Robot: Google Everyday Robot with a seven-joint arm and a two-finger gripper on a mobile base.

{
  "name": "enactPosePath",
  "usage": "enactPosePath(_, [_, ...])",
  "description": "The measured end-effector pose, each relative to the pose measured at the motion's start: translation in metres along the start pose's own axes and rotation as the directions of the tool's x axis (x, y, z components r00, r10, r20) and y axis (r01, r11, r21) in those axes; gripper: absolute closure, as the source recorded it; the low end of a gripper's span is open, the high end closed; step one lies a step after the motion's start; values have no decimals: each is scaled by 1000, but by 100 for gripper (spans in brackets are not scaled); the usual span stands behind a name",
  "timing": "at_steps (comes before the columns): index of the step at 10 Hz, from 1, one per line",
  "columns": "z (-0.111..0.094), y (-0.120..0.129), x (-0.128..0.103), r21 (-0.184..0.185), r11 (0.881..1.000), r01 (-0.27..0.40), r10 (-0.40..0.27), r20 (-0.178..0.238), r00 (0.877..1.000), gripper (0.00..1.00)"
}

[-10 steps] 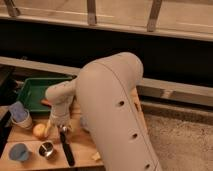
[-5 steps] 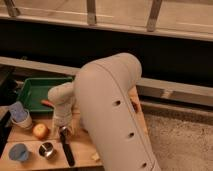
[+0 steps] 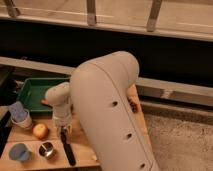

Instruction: Wipe purple bowl with brush

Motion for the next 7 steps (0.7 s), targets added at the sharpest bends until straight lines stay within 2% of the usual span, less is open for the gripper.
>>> enactPosePath(2, [-20,-12,1,6,1000,-19,19,40,999,100])
enactPosePath(3, [-38,-21,2,6,999,-34,33,75,997,100])
enactPosePath(4, [-58,-33,2,2,999,-50,49,113,992,100])
enactPosePath(5, [-68,-41,1,-3,998,-61,61,133,989,100])
enactPosePath(7, [-100,-71,-8,-18,996,-85,87,195,977,100])
